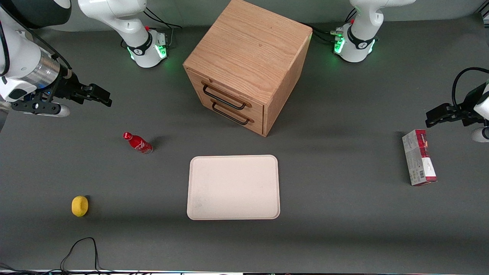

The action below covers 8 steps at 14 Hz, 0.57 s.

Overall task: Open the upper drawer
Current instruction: 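Move the right gripper toward the upper drawer's black handle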

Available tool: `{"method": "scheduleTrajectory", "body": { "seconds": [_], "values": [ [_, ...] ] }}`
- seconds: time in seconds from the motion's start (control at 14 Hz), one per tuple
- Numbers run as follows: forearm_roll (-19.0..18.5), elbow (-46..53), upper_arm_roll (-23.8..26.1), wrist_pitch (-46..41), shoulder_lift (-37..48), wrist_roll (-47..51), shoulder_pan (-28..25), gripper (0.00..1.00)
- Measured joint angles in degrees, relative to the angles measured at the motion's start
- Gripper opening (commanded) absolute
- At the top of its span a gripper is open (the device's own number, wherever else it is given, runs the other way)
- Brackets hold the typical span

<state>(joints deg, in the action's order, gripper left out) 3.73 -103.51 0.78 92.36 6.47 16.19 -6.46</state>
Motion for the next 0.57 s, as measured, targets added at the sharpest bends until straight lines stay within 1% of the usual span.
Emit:
{"method": "scheduleTrajectory", "body": {
  "seconds": [0.29, 0.5, 0.57],
  "values": [
    [0.0, 1.1, -0.2, 0.1, -0.8, 0.0, 0.0, 1.00],
    [0.0, 7.3, 0.2, 0.3, -5.7, -0.2, 0.0, 1.00],
    [0.0, 10.3, 1.0, 0.5, -8.2, -0.4, -0.1, 1.00]
  ]
}}
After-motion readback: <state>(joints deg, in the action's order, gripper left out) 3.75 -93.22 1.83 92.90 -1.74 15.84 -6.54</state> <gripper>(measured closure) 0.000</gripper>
